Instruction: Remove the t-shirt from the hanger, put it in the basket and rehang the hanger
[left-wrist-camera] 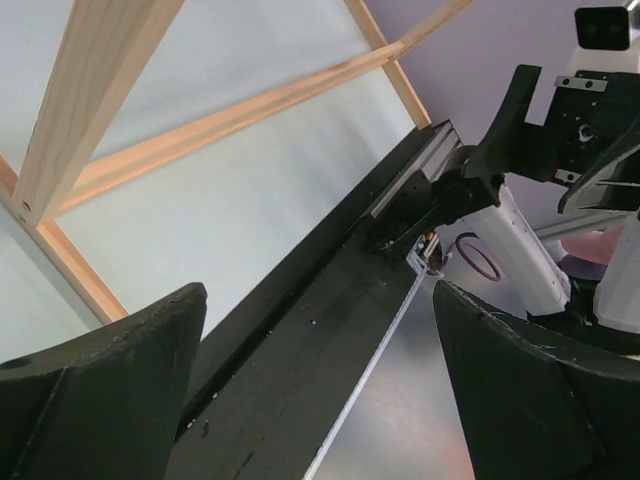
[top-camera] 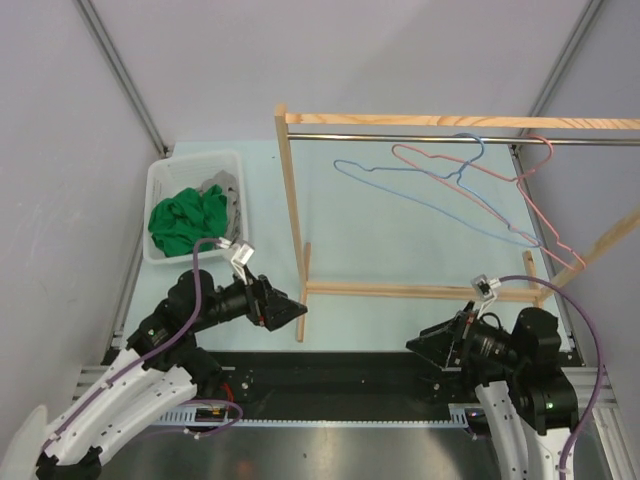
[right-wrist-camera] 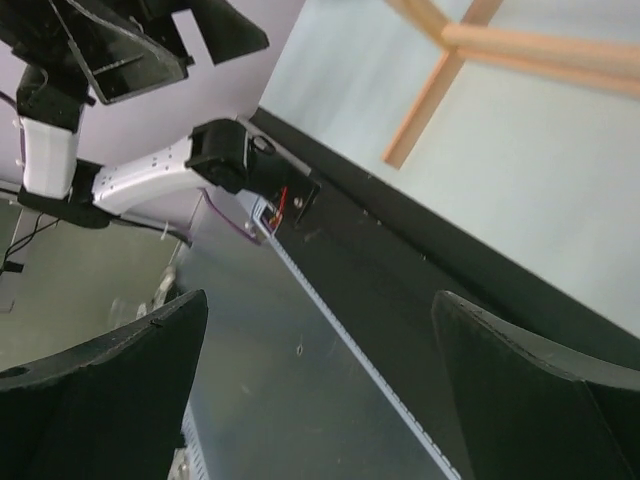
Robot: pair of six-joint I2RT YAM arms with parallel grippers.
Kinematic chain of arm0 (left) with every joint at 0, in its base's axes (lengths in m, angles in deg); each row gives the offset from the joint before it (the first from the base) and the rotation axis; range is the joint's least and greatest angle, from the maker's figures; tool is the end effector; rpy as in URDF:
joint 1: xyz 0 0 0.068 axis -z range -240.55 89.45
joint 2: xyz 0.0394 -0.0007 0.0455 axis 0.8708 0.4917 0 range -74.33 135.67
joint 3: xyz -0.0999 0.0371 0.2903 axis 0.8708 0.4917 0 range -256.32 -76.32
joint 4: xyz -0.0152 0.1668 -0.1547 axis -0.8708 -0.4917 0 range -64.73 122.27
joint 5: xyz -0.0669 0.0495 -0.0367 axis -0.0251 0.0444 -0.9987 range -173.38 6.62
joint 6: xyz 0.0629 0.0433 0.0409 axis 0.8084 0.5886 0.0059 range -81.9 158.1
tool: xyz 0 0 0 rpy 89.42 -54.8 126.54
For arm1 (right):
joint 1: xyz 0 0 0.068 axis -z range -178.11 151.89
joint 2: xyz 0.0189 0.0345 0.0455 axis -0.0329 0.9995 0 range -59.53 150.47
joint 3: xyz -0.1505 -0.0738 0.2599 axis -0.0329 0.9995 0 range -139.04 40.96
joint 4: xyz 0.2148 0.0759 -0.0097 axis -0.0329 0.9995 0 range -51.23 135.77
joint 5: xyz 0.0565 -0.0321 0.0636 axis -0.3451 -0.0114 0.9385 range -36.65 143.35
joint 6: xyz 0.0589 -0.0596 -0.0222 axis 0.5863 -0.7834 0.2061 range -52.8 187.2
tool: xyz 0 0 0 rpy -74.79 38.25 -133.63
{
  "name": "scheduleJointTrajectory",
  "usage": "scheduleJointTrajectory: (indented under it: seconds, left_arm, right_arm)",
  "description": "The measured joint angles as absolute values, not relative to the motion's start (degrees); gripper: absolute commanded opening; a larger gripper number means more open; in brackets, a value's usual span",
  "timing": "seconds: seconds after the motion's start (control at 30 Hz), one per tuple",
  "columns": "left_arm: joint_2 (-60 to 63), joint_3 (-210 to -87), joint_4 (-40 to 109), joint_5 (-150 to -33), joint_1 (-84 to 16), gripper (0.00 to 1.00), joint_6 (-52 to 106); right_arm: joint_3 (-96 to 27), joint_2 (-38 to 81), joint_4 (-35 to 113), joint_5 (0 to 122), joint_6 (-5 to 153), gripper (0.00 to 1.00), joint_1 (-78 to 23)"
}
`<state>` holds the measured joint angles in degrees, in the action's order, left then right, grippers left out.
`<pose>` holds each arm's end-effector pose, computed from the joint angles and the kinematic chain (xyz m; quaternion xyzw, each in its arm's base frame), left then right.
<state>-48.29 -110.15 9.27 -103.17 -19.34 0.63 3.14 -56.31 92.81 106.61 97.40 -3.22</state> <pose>0.0499 -0.0781 0.2953 0.1298 0.7788 -0.4849 0.3761 -0.0354 0.0584 0.2587 -0.0942 0.7685 0.5053 0.3810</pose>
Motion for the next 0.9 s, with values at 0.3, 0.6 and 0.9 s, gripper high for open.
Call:
scheduleJointTrajectory:
  seconds: [0.3,0.6,0.9]
  left_arm:
    - [-49.25,-104.38,15.13,-103.85,-19.32,1.00,-1.51]
    - [-67.76,-86.56,21.31,-99.48,-19.25,1.00,-8.77]
    - [-73.88,-79.98,21.49,-95.94,-19.21,1.00,-13.38]
  right_arm:
    - [15.73,-46.65,91.87,104.36,98.29,1.00,-9.90]
    - [26.90,-50.85,75.77,91.61,104.33,1.00,-10.01]
    - [33.82,-55.92,60.40,83.79,111.54,1.00,-10.06]
